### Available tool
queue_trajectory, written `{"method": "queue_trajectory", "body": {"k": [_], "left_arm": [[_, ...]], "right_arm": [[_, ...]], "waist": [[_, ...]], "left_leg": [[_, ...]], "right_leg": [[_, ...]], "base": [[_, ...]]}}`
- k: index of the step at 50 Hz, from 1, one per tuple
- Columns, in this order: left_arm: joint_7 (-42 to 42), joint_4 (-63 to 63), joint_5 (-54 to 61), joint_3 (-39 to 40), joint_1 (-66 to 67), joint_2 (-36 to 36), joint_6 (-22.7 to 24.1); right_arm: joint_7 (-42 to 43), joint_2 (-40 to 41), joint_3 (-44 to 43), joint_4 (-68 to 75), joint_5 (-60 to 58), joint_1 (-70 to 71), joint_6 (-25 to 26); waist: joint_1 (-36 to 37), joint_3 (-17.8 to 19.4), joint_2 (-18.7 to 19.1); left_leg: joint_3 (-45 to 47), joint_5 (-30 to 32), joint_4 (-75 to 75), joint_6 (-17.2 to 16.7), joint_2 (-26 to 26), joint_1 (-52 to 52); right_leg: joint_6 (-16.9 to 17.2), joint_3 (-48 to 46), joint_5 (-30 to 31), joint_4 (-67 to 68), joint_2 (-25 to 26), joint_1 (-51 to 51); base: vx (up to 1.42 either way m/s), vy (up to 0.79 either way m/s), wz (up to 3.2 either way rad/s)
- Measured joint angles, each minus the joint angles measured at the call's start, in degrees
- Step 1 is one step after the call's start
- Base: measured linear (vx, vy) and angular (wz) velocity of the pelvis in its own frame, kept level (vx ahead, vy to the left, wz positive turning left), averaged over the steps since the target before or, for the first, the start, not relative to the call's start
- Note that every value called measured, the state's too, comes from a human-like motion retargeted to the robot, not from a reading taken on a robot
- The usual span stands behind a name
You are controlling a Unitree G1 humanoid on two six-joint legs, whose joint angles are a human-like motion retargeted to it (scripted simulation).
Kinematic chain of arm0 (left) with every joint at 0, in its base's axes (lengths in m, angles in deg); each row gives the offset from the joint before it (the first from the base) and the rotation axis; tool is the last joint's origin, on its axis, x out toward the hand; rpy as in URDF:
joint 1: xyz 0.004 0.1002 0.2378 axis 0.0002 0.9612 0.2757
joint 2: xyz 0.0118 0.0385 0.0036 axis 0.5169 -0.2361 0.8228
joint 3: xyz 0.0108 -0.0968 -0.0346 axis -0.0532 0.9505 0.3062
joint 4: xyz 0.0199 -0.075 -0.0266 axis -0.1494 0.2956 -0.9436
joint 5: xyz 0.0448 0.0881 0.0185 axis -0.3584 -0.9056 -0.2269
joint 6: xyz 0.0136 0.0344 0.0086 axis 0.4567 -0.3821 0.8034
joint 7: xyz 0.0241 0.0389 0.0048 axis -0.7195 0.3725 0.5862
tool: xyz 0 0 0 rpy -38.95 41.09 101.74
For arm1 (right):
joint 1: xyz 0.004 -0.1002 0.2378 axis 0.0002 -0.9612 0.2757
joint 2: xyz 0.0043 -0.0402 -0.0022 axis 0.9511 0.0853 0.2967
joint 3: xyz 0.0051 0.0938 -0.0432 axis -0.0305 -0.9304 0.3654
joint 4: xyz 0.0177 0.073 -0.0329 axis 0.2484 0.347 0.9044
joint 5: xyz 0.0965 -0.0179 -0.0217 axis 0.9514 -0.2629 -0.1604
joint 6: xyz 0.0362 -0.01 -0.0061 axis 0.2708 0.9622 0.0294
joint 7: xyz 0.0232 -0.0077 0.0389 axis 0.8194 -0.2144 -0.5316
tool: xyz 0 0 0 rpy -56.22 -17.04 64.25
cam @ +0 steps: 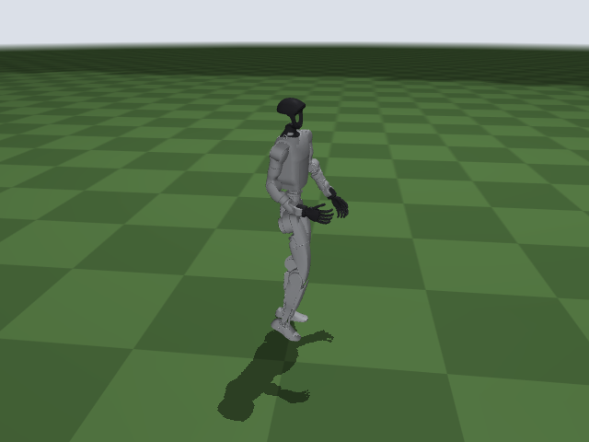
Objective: Walk run
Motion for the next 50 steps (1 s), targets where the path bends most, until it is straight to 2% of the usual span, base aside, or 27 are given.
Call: {"method": "queue_trajectory", "body": {"k": [2, 5, 7, 8, 10, 12, 13, 15, 17, 18, 19, 20, 22, 25, 28, 32, 36, 39, 40, 42, 43, 45, 47, 48, 50], "left_arm": [[0.0, -3.1, -0.7, -1.2, -3.2, 2.6, 0.7], [-0.7, -5.4, -1.5, -2.7, -6.9, 6.6, 1.2], [-1.2, -5.7, -2.2, -2.9, -7.9, 8.2, 1.2], [-1.2, -5.6, -2.7, -2.9, -7.9, 8.6, 1.0], [-0.7, -4.7, -3.5, -2.8, -6.9, 8.9, 0.6], [0.0, -2.3, -4.3, -2.6, -4.7, 8.3, 0.2], [0.2, -0.4, -4.9, -2.5, -3.4, 7.7, 0.1], [0.3, 4.7, -6.2, -2.8, -1.6, 5.7, -0.6], [0.3, 10.6, -6.6, -4.7, 0.0, 3.4, -2.5], [0.0, 13.3, -6.9, -5.3, 0.6, 2.5, -3.5], [-0.6, 15.5, -7.8, -5.5, 1.4, 1.6, -4.4], [-1.1, 17.5, -9.0, -5.4, 2.4, 0.7, -5.2], [-2.1, 20.1, -10.0, -5.8, 5.7, -1.1, -6.5], [-3.3, 22.9, -10.2, -6.3, 11.6, -3.5, -7.0], [-5.3, 25.2, -11.4, -6.9, 17.7, -3.9, -6.3], [-7.1, 27.2, -13.3, -6.9, 24.7, -3.1, -7.7], [-8.0, 27.2, -13.5, -3.9, 31.2, -2.1, -11.5], [-8.5, 27.2, -11.8, -0.6, 34.3, -1.1, -14.4], [-8.7, 27.2, -11.1, 0.8, 34.9, -0.9, -15.2], [-8.6, 27.2, -8.9, 4.4, 35.4, -1.2, -15.4], [-8.9, 27.2, -7.1, 5.9, 35.0, -1.3, -14.8], [-10.1, 27.2, -2.0, 7.8, 32.9, -1.7, -12.8], [-11.3, 27.2, 3.4, 6.2, 28.3, -2.3, -10.7], [-11.3, 27.2, 5.0, 5.1, 25.3, -2.4, -9.6], [-10.5, 26.0, 5.8, 2.8, 19.0, -3.0, -6.9]], "right_arm": [[-0.1, -0.2, 0.3, -0.1, -0.2, -0.3, 0.0], [0.5, -0.2, 1.7, -0.1, -0.2, -0.6, 0.0], [0.6, -0.6, 2.7, 0.1, -0.3, 0.0, 0.3], [0.4, -0.8, 3.0, 0.5, -0.3, 0.6, 0.5], [-0.3, -1.2, 3.7, 1.3, -0.5, 2.0, 1.0], [-1.1, -1.1, 4.3, 1.6, -1.4, 2.8, 1.1], [-1.4, -0.8, 4.6, 1.6, -2.1, 2.8, 0.9], [-1.1, -0.5, 4.9, 1.8, -2.6, 3.3, 0.5], [-0.8, -0.3, 5.1, 1.9, -1.5, 3.2, 0.5], [-0.7, -0.1, 5.3, 2.0, -0.8, 3.6, 0.6], [-0.4, 0.3, 5.3, 2.3, 0.0, 4.3, 0.6], [-0.2, 0.8, 5.2, 2.6, 0.7, 5.0, 0.8], [0.7, 1.2, 5.3, 2.9, 1.3, 6.0, 0.7], [1.8, 0.6, 5.1, 2.2, 0.7, 7.3, 0.2], [2.6, -0.6, 4.3, 0.3, 0.4, 8.4, -0.6], [1.7, -2.6, 2.2, -2.0, 1.7, 10.0, -0.4], [2.4, -3.3, 1.9, -2.2, 1.5, 10.6, -0.7], [3.4, -1.4, 2.3, -0.7, 0.3, 9.2, -0.8], [3.6, -0.5, 2.4, -0.2, -0.2, 8.4, -0.7], [4.0, 1.5, 2.9, 0.6, -1.4, 6.1, -0.7], [4.4, 2.5, 3.1, 0.9, -2.1, 5.0, -0.8], [5.4, 4.2, 4.3, 1.2, -3.5, 2.7, -1.0], [6.6, 4.5, 5.1, 1.1, -4.3, 0.5, -1.3], [7.1, 4.8, 5.1, 1.1, -4.2, -0.4, -1.5], [7.1, 5.3, 4.6, 1.5, -3.2, -1.9, -1.6]], "waist": [[-1.5, -0.4, -2.1], [-1.1, 0.4, -4.8], [0.6, 1.7, -5.4], [1.2, 2.1, -5.9], [1.9, 1.8, -6.7], [1.1, 0.6, -7.3], [-1.0, 0.4, -6.2], [-3.4, 0.8, -3.5], [-4.9, -0.3, -2.6], [-5.6, -0.8, -3.7], [-5.4, -1.1, -4.5], [-4.9, -1.3, -5.3], [-2.6, -1.1, -6.5], [2.8, -0.6, -9.4], [7.8, -0.2, -10.7], [10.4, 0.3, -9.8], [9.4, -0.9, -11.0], [10.2, -2.9, -14.5], [11.5, -3.4, -15.9], [14.8, -4.1, -17.4], [14.7, -4.8, -17.4], [13.0, -5.3, -15.3], [10.0, -4.1, -14.0], [9.6, -4.0, -12.0], [10.4, -4.1, -7.3]], "left_leg": [[-4.3, -0.4, 0.4, 0.0, -2.9, 2.2], [-8.1, -1.0, 0.6, 0.0, -5.9, 7.2], [-8.4, -0.3, 0.4, -0.1, -6.6, 11.0], [-8.4, 0.5, 0.5, -0.4, -7.3, 12.6], [-8.3, 3.1, 1.8, -2.5, -8.1, 14.3], [-8.2, 9.4, 5.4, -6.7, -9.0, 14.5], [-9.5, 14.3, 9.3, -9.6, -8.3, 13.7], [-8.1, 25.3, 19.9, -18.7, -5.9, 9.6], [0.2, 32.0, 31.1, -27.6, 0.3, 3.4], [5.9, 35.2, 34.7, -29.4, 2.7, 1.3], [9.7, 35.5, 37.5, -27.9, 4.4, -0.8], [12.5, 34.3, 39.8, -24.7, 5.7, -2.8], [14.8, 26.9, 42.2, -18.8, 4.7, -7.4], [21.2, 19.7, 40.4, -13.6, 3.9, -14.1], [24.3, 13.3, 31.5, -9.9, 3.5, -20.1], [29.7, 8.4, 13.1, -3.1, 4.6, -23.7], [32.3, 1.6, -4.5, -0.2, -1.4, -23.6], [36.5, 1.0, -7.3, 0.0, -1.5, -20.7], [37.4, 0.7, -5.9, 0.0, -0.6, -19.7], [40.1, 3.6, -3.4, 0.0, 0.8, -18.6], [35.4, 3.3, -2.0, 0.0, 0.9, -18.8], [26.0, 1.0, 1.7, 0.0, 1.9, -19.1], [24.4, -1.7, 3.9, 0.0, 0.6, -14.6], [23.1, -2.2, 3.4, 0.0, 1.5, -12.5], [19.3, -2.6, 2.4, 0.0, 4.8, -10.0]], "right_leg": [[0.1, 1.1, -0.6, -9.6, -3.5, -1.8], [-1.0, 13.3, -5.2, -21.8, -2.3, -4.2], [6.4, 20.0, -9.2, -28.1, -1.3, -3.6], [8.9, 20.1, -9.6, -29.4, -1.5, -3.5], [8.6, 19.2, -6.7, -27.2, -0.6, -3.1], [9.1, 15.4, -3.8, -22.6, -1.3, -2.9], [8.0, 21.2, -5.7, -20.5, 0.2, -2.1], [6.1, 19.0, -8.8, -15.3, -0.2, -2.1], [2.4, 14.2, -11.3, -13.7, -1.0, 0.0], [1.3, 11.3, -12.1, -14.0, -2.7, 1.5], [0.3, 8.9, -12.6, -14.3, -3.4, 2.8], [-0.5, 6.9, -13.0, -14.5, -3.7, 4.0], [-0.9, 5.3, -12.6, -16.2, -3.6, 7.1], [-1.0, 3.8, -11.2, -19.0, -4.2, 11.0], [-0.4, 1.5, -11.2, -21.4, -3.0, 14.8], [-0.3, -5.3, -12.9, -23.5, 0.9, 19.7], [0.1, -11.9, -13.7, -25.5, 4.0, 24.8], [2.1, -13.2, -10.5, -24.9, 4.8, 27.9], [3.4, -12.4, -8.1, -23.8, 4.7, 28.7], [8.1, -10.5, 2.5, -19.8, 3.7, 29.7], [9.1, -11.0, 9.2, -17.1, 4.1, 29.4], [8.5, -8.4, 21.0, -8.8, 7.2, 26.5], [8.9, -7.2, 21.9, 10.7, 7.1, 20.2], [9.7, -5.2, 21.9, 13.6, 9.8, 18.0], [8.5, -0.5, 18.1, 15.0, 15.9, 13.6]], "base": [[0.81, -0.36, 2.22], [0.83, -0.28, 1.21], [0.76, -0.12, 0.34], [0.87, -0.18, 0.34], [0.88, -0.24, 0.49], [0.93, -0.28, 1.21], [0.98, -0.32, 2.02], [0.95, -0.3, 2.24], [0.87, -0.27, 2.27], [0.74, -0.31, 2.08], [0.63, -0.34, 1.77], [0.61, -0.34, 1.27], [0.63, -0.3, 0.76], [0.63, -0.23, 0.27], [0.67, -0.19, 0.51], [0.65, -0.17, 1.27], [0.83, -0.21, 1.37], [1.04, -0.52, 0.57], [1.12, -0.33, -0.49], [1.17, -0.05, -0.41], [1.11, -0.07, 0.55], [1.03, -0.09, 1.52], [0.94, 0.05, 2.39], [0.85, 0.14, 2.05], [0.73, 0.17, 1.56]]}}
